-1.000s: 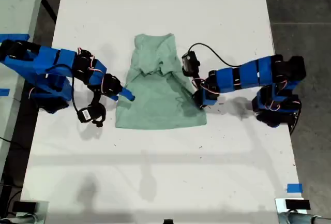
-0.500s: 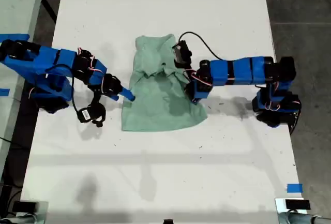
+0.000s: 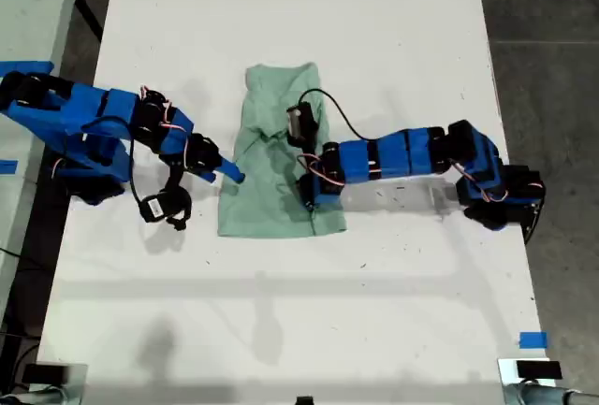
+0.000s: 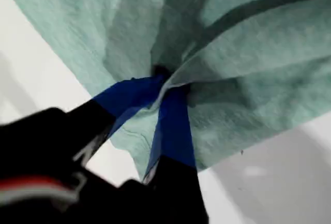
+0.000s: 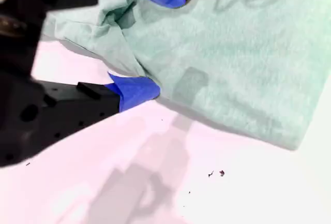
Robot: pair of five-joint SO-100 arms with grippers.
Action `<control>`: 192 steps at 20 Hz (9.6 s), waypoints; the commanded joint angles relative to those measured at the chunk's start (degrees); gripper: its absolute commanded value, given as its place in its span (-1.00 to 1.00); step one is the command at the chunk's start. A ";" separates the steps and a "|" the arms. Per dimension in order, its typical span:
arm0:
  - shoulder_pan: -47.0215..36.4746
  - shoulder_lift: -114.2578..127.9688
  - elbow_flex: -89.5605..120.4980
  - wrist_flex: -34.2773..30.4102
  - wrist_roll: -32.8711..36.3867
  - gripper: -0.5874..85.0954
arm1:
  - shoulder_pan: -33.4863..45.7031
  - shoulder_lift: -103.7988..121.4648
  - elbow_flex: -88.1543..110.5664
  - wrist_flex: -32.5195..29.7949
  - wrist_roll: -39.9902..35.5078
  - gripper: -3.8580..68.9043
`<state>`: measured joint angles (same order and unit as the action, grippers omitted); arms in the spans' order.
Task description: Fold tshirt
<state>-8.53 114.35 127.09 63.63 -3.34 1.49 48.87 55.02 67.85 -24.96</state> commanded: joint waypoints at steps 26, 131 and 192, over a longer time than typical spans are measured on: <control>-1.49 -18.11 -13.01 9.76 -0.44 -0.38 | 2.81 35.86 6.94 24.43 -8.79 -0.27; 17.67 -20.30 -1.32 -14.24 -12.30 -0.47 | -7.03 -4.48 -16.61 7.73 2.99 -0.07; -34.98 6.33 -16.26 8.70 25.40 -0.25 | 25.84 13.27 -16.52 8.79 -14.15 -0.17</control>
<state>-34.89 113.73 111.88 71.10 19.51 21.80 54.40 41.31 76.55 -40.87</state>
